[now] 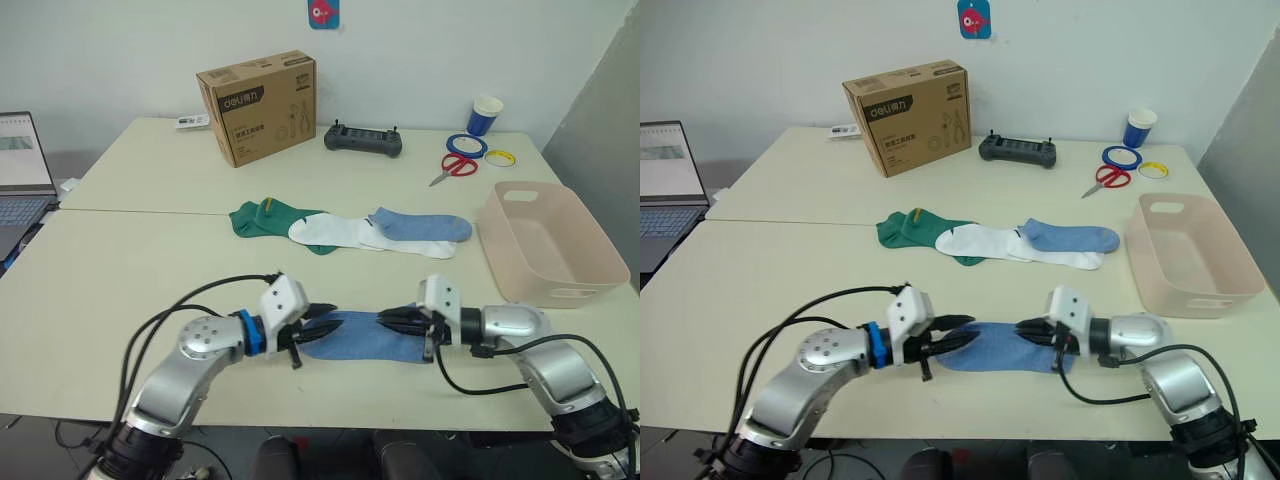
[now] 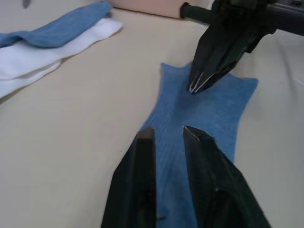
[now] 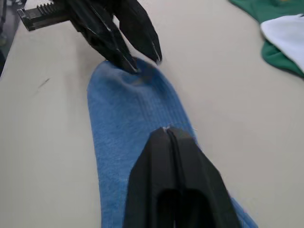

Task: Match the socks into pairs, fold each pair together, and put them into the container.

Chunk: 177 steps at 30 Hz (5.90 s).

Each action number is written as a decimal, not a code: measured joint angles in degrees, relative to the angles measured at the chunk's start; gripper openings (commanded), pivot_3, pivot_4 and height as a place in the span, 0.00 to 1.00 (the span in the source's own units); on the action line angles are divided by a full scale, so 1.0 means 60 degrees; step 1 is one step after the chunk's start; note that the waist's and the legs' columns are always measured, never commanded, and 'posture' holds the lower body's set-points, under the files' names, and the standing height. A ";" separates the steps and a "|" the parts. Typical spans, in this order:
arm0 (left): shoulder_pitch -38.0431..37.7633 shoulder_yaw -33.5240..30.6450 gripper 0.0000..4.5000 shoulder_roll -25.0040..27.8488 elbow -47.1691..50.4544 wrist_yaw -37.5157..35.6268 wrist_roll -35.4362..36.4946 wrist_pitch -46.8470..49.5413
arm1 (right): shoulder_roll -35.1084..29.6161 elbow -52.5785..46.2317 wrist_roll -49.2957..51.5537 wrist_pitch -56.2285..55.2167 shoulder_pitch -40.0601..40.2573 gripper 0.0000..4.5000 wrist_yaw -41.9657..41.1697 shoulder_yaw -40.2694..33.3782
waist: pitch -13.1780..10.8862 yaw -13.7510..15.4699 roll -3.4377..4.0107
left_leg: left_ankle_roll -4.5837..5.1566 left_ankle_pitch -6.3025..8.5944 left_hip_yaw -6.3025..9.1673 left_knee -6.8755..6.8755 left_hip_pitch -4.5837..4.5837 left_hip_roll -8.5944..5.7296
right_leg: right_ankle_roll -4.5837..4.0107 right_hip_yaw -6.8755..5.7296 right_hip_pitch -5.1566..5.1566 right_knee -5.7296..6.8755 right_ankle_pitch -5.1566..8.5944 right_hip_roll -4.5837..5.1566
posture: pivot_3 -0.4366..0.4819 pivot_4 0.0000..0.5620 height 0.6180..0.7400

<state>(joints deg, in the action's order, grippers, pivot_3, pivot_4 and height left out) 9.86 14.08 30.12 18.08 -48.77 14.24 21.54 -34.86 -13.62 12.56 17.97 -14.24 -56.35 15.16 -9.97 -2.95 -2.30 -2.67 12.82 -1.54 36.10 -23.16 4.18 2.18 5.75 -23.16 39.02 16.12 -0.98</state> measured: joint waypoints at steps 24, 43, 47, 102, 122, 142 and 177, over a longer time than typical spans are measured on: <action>0.0033 -0.0352 0.01 0.0637 -0.1652 -0.0523 -0.0248 -0.0490 | -0.0861 0.1501 0.0296 -0.0923 0.1325 0.00 -0.0387 -0.1311 | 0.0005 -0.0020 0.0007 | 0.0001 0.0000 0.0006 0.0007 0.0049 -0.0005 | 0.0003 0.0002 0.0061 0.0002 -0.0002 0.0005 | 0.48 0.27 1.00; -0.0367 -0.2432 0.35 0.0233 -0.0855 0.0235 0.0964 0.0041 | -0.0542 -0.0165 0.1751 0.0702 0.1891 0.37 0.1116 -0.3503 | 0.0004 -0.0023 0.0007 | 0.0001 0.0000 0.0011 0.0001 0.0038 -0.0004 | 0.0005 -0.0003 0.0052 -0.0005 0.0000 0.0007 | 0.48 0.27 1.00; -0.0869 -0.3711 0.64 0.0148 -0.1268 0.1156 0.1004 -0.0182 | -0.0354 0.0067 0.1182 0.0088 0.2225 0.69 0.1848 -0.3825 | 0.0004 -0.0052 0.0008 | 0.0001 0.0000 0.0008 0.0000 0.0041 -0.0003 | 0.0004 0.0001 0.0049 -0.0005 0.0000 0.0006 | 0.48 0.27 1.00; 0.1921 -0.2659 1.00 -0.0538 -0.0499 0.1990 0.1325 0.0645 | 0.3187 0.9970 -0.2367 -0.3569 -0.5125 0.86 0.4828 -0.1508 | -0.0001 -0.0074 0.0012 | -0.0001 -0.0001 0.0000 -0.0005 -0.0015 -0.0008 | -0.0035 -0.0001 -0.0007 0.0001 -0.0032 0.0009 | 0.48 0.27 1.00; 0.1919 -0.2580 1.00 -0.0574 -0.0447 0.2023 0.1310 0.0710 | 0.3372 1.0556 -0.2477 -0.3997 -0.5403 0.39 0.4402 -0.1565 | -0.0001 -0.0095 0.0013 | -0.0001 -0.0001 0.0004 -0.0006 -0.0016 -0.0007 | -0.0035 -0.0003 -0.0007 0.0002 -0.0032 0.0009 | 0.48 0.27 1.00; 0.1918 -0.2579 1.00 -0.0568 -0.0433 0.2013 0.1222 0.0716 | 0.3691 1.0645 -0.2378 -0.3964 -0.5741 0.39 0.5012 -0.1888 | -0.0002 -0.0091 0.0014 | -0.0001 -0.0001 0.0004 -0.0006 -0.0017 -0.0007 | -0.0036 -0.0003 -0.0007 0.0002 -0.0032 0.0009 | 0.48 0.27 1.00; 0.1367 -0.2438 1.00 -0.0222 0.0104 0.1525 0.1729 0.1117 | 0.2605 0.6366 -0.1847 -0.2526 -0.3746 0.01 0.2230 -0.1525 | -0.0004 -0.0062 0.0018 | -0.0001 -0.0001 0.0016 -0.0008 -0.0027 -0.0007 | -0.0021 -0.0014 -0.0009 -0.0001 -0.0024 0.0010 | 0.48 0.27 1.00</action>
<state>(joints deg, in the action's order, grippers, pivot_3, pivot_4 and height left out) 18.06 -0.55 28.78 18.70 -39.62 24.61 28.24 -19.23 24.57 1.48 2.81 -36.72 -42.97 6.01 -10.00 -3.32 -2.19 -2.68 12.82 -1.45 36.05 -23.32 4.14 2.05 5.67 -23.21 39.02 15.98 -0.92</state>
